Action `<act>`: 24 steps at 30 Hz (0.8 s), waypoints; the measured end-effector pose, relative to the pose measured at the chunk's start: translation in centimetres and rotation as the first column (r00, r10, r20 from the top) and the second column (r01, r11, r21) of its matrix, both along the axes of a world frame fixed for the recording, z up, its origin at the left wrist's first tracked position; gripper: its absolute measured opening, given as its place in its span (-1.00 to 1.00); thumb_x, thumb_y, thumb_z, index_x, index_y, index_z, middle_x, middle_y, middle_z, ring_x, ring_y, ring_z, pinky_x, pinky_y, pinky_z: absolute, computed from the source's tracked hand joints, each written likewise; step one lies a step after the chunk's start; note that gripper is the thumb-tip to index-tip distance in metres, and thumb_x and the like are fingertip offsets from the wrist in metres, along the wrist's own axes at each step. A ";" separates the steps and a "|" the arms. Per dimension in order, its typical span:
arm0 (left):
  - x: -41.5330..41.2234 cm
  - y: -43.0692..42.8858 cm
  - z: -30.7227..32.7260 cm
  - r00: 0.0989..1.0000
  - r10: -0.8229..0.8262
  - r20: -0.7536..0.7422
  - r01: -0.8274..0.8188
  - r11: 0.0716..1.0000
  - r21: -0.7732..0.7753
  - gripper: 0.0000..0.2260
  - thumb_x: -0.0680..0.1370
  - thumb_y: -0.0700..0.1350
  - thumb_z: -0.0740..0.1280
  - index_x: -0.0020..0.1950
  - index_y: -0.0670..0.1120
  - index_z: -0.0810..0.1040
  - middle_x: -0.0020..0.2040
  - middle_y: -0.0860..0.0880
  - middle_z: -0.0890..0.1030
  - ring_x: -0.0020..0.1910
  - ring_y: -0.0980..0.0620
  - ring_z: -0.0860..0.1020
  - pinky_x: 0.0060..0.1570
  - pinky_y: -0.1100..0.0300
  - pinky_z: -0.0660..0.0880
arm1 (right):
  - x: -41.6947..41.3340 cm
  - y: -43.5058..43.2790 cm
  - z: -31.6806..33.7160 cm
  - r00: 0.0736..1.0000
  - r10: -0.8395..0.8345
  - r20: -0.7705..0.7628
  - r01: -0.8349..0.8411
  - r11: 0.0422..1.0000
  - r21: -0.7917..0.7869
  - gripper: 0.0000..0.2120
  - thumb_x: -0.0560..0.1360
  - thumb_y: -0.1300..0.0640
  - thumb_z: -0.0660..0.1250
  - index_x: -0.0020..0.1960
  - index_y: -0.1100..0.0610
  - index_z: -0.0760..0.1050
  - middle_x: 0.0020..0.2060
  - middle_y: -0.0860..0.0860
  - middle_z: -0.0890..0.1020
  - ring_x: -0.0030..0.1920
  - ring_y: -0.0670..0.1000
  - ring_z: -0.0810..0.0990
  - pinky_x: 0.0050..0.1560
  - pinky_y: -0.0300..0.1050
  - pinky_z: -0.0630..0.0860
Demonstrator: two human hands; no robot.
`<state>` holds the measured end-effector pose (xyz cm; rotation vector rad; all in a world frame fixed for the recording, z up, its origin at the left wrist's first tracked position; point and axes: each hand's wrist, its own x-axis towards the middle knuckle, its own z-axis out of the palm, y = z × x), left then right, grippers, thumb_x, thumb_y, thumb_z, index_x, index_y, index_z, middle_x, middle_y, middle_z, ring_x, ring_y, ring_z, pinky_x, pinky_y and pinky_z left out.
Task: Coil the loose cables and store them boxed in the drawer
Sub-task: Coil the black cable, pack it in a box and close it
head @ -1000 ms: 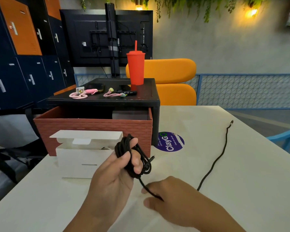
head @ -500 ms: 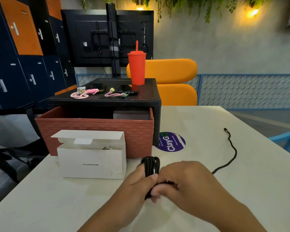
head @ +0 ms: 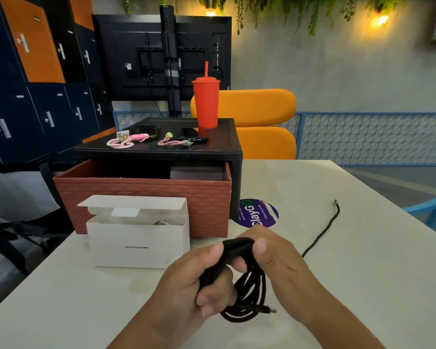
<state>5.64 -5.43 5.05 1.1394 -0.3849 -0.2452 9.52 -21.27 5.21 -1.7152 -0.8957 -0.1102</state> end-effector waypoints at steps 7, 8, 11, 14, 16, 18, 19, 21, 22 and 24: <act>0.7 0.8 -0.5 0.960 -0.267 -0.079 0.247 0.948 -0.199 -0.79 0.48 0.04 0.35 -0.20 -0.10 0.58 -0.57 0.10 0.46 -0.57 0.16 0.45 -0.19 0.22 0.48 | -0.3 1.1 0.6 0.996 0.019 -0.089 -0.019 1.000 0.006 -0.58 0.28 -0.54 0.06 -0.31 -0.25 0.48 -0.50 -0.23 0.50 -0.47 -0.21 0.45 -0.38 -0.46 0.32; 0.7 0.9 -0.3 0.949 -0.298 -0.099 0.277 0.943 -0.185 -0.80 0.47 0.03 0.35 -0.21 -0.10 0.58 -0.55 0.08 0.48 -0.54 0.14 0.48 -0.15 0.21 0.49 | -0.2 0.9 0.7 0.996 0.019 -0.089 -0.022 0.999 -0.034 -0.59 0.26 -0.54 0.06 -0.32 -0.28 0.48 -0.52 -0.22 0.50 -0.47 -0.22 0.45 -0.39 -0.46 0.31; 0.5 1.3 -0.1 0.935 -0.239 -0.263 0.233 0.971 -0.053 -0.72 0.27 0.06 0.51 -0.34 -0.12 0.56 -0.59 0.02 0.44 -0.58 0.07 0.46 -0.19 0.17 0.51 | 0.1 0.6 0.4 0.997 0.043 -0.069 -0.054 0.985 -0.166 -0.60 0.27 -0.54 0.06 -0.29 -0.28 0.47 -0.41 -0.17 0.56 -0.42 -0.20 0.47 -0.35 -0.37 0.36; 0.1 1.1 0.4 0.916 -0.138 -0.376 0.164 0.986 0.036 -0.64 0.17 0.12 0.55 -0.42 -0.12 0.51 -0.65 0.03 0.33 -0.64 0.08 0.37 -0.25 0.17 0.50 | 0.3 0.6 0.1 0.996 0.072 -0.043 -0.081 0.968 -0.238 -0.53 0.28 -0.55 0.02 -0.24 -0.23 0.47 -0.29 -0.08 0.60 -0.36 -0.16 0.50 -0.29 -0.19 0.46; 0.0 0.6 0.6 0.924 -0.060 -0.378 0.087 0.995 0.055 -0.68 0.23 0.10 0.48 -0.44 -0.11 0.48 -0.66 0.06 0.25 -0.67 0.11 0.29 -0.32 0.18 0.48 | 0.2 0.5 0.3 0.994 0.089 -0.064 -0.100 0.974 -0.202 -0.56 0.29 -0.54 0.05 -0.25 -0.25 0.49 -0.32 -0.13 0.59 -0.37 -0.18 0.49 -0.31 -0.30 0.41; 0.0 0.3 0.8 0.934 0.007 -0.356 -0.013 1.000 -0.015 -0.69 0.22 0.06 0.48 -0.47 -0.12 0.46 -0.67 0.07 0.21 -0.70 0.12 0.23 -0.39 0.19 0.46 | 0.4 0.1 0.5 0.998 0.044 -0.047 -0.051 0.983 -0.177 -0.58 0.31 -0.52 0.07 -0.29 -0.25 0.50 -0.40 -0.19 0.52 -0.39 -0.21 0.44 -0.33 -0.39 0.33; 0.1 0.3 0.8 0.938 0.027 -0.346 -0.062 0.994 -0.090 -0.67 0.20 0.06 0.52 -0.47 -0.13 0.46 -0.68 0.07 0.20 -0.71 0.12 0.23 -0.41 0.18 0.47 | 0.7 -0.2 0.4 1.000 -0.020 -0.019 0.017 0.986 -0.169 -0.55 0.32 -0.51 0.07 -0.31 -0.19 0.49 -0.44 -0.19 0.48 -0.39 -0.20 0.41 -0.34 -0.37 0.30; 0.5 0.9 0.9 0.950 0.055 -0.306 -0.138 0.956 -0.258 -0.63 0.12 0.03 0.62 -0.45 -0.13 0.48 -0.68 0.07 0.22 -0.71 0.12 0.25 -0.44 0.17 0.49 | 1.5 -1.3 0.3 0.980 -0.190 0.063 0.198 0.966 -0.167 -0.46 0.37 -0.45 0.10 -0.32 0.02 0.46 -0.48 -0.14 0.42 -0.42 -0.17 0.37 -0.36 -0.30 0.26; 0.7 1.5 0.9 0.958 0.073 -0.277 -0.165 0.932 -0.324 -0.63 0.12 0.02 0.63 -0.44 -0.13 0.49 -0.67 0.07 0.23 -0.71 0.12 0.26 -0.43 0.17 0.50 | 1.9 -1.8 0.3 0.957 -0.271 0.099 0.286 0.940 -0.186 -0.45 0.42 -0.39 0.14 -0.31 0.11 0.44 -0.50 -0.13 0.39 -0.44 -0.16 0.35 -0.39 -0.31 0.23; 1.0 2.3 0.8 0.970 0.107 -0.216 -0.188 0.897 -0.399 -0.66 0.17 0.04 0.60 -0.42 -0.11 0.51 -0.66 0.08 0.26 -0.69 0.13 0.29 -0.41 0.19 0.51 | 2.4 -2.8 0.3 0.926 -0.356 0.126 0.377 0.890 -0.259 -0.53 0.50 -0.22 0.20 -0.31 0.18 0.44 -0.53 -0.12 0.36 -0.47 -0.13 0.31 -0.42 -0.29 0.20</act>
